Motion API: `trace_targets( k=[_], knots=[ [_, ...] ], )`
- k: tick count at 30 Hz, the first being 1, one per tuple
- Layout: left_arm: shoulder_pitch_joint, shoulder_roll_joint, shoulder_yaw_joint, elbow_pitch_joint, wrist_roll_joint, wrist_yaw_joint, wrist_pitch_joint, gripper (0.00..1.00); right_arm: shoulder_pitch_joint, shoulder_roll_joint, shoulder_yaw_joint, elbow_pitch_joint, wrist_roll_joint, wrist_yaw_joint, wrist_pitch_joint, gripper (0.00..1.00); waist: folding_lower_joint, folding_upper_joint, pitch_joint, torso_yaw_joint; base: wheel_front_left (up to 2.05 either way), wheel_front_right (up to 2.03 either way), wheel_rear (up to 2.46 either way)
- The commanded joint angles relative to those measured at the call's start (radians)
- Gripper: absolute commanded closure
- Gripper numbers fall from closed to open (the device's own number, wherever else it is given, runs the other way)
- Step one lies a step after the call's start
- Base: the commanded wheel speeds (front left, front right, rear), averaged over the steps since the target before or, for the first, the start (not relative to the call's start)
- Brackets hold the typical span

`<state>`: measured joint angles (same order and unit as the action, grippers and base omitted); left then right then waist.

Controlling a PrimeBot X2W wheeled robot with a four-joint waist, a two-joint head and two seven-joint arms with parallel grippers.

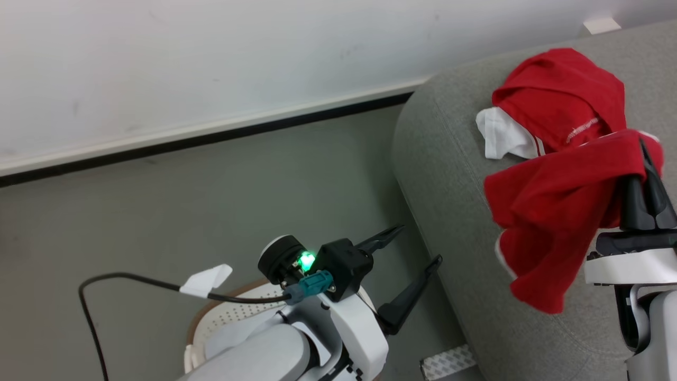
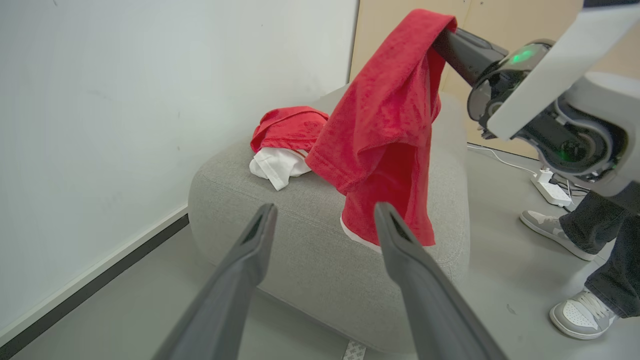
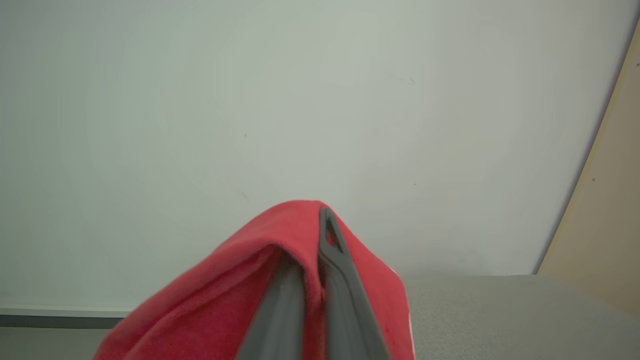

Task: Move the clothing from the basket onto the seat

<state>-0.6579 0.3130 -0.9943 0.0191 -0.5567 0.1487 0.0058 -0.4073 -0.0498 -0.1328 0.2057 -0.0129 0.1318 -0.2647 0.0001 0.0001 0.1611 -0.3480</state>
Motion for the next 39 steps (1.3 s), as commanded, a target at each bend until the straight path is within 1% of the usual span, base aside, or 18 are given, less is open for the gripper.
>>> trace_targets(
  k=[1,8,12,16,22,24,27,31,35,36,39],
  knots=[
    [-0.007,0.01,-0.002,-0.007,0.017,-0.003,0.003,0.0,0.004,-0.001,-0.013,-0.017,-0.002,-0.002,0.001,1.0,-0.0001,-0.0001,0.041,-0.033,0.0,0.0,0.0],
    [-0.035,0.028,-0.005,-0.033,0.031,-0.007,0.019,0.0,-0.024,-0.001,-0.033,-0.051,0.028,-0.002,0.003,1.0,-0.0001,-0.0001,0.12,-0.041,0.0,0.0,0.0],
    [-0.082,0.053,-0.001,-0.057,0.041,-0.022,0.043,0.0,-0.088,-0.001,-0.043,-0.049,0.113,-0.002,0.017,1.0,-0.0001,-0.0001,0.204,-0.032,0.0,0.0,0.0],
    [-0.147,0.088,0.007,-0.091,0.065,-0.044,0.077,0.0,-0.219,-0.001,-0.062,-0.022,0.167,-0.002,0.042,1.0,-0.0001,-0.0001,0.308,-0.019,0.0,0.0,0.0],
    [-0.249,0.138,0.036,-0.13,0.088,-0.077,0.115,0.0,-0.491,-0.002,-0.137,0.039,0.135,-0.002,0.108,1.0,-0.0001,-0.0001,0.45,0.014,0.0,0.0,0.0],
    [-0.276,0.151,0.049,-0.136,0.092,-0.085,0.123,0.0,-0.598,-0.002,-0.179,0.066,0.11,-0.002,0.139,1.0,-0.0001,-0.0001,0.489,0.023,0.0,0.0,0.0],
    [-0.309,0.171,0.067,-0.144,0.091,-0.094,0.126,0.0,-0.765,-0.003,-0.28,0.102,0.053,-0.002,0.189,1.0,-0.0001,-0.0001,0.54,0.033,0.0,0.0,0.0],
    [-0.322,0.192,0.082,-0.146,0.085,-0.095,0.117,0.0,-0.944,-0.006,-0.424,0.127,-0.107,-0.002,0.241,1.0,-0.0001,-0.0001,0.58,0.049,0.0,0.0,0.0],
    [-0.315,0.194,0.082,-0.142,0.08,-0.099,0.103,0.0,-1.003,-0.032,-0.555,0.151,-0.258,-0.002,0.261,1.0,-0.0001,-0.0001,0.597,0.068,0.0,0.0,0.0],
    [-0.311,0.195,0.08,-0.141,0.081,-0.1,0.097,0.0,-1.001,-0.043,-0.594,0.156,-0.289,-0.002,0.263,1.0,-0.0001,-0.0001,0.599,0.072,0.0,0.0,0.0],
    [-0.294,0.202,0.076,-0.137,0.078,-0.096,0.086,0.0,-0.941,-0.042,-0.707,0.175,-0.379,-0.002,0.271,1.0,-0.0001,-0.0001,0.601,0.08,0.0,0.0,0.0]
  ],
)
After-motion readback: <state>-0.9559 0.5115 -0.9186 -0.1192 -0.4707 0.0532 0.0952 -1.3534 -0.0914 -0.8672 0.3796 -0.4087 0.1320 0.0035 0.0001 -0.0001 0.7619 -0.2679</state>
